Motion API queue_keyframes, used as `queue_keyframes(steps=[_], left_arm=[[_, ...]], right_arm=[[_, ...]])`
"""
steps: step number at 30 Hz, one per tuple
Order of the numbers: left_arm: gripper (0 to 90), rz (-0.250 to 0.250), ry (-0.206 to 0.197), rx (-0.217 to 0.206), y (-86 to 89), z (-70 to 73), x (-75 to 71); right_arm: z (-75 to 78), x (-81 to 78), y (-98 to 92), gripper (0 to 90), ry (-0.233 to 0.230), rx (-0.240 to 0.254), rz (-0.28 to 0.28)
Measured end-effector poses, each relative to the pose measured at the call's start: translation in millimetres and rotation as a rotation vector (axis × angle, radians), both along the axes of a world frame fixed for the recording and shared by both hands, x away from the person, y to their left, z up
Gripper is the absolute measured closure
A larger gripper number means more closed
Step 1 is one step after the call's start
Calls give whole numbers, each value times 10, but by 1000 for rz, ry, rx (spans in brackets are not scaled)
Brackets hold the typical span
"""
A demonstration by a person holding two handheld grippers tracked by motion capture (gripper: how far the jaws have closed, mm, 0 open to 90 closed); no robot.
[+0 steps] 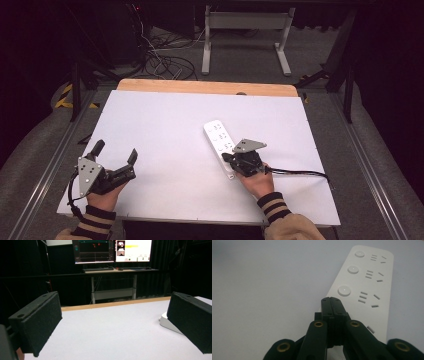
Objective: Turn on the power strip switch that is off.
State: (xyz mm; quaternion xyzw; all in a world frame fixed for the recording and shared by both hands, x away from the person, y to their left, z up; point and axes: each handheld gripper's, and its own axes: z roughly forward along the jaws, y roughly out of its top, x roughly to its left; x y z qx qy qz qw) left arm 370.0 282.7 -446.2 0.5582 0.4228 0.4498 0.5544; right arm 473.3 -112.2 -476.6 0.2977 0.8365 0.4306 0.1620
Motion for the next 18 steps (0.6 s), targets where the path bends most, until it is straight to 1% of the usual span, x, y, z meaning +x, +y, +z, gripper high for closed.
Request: queue_keyframes(steps=[8,9,18], left_arm=[[3,-3,5,-1,-4,-4,4],[3,-3,5,1,-3,-4,4],[3,-4,10,-2,-7,-11,13]], right_arm=[[8,2,8,900,2,-6,-2],[15,2,13,900,4,-13,-3],[17,9,12,900,8,-12,0]])
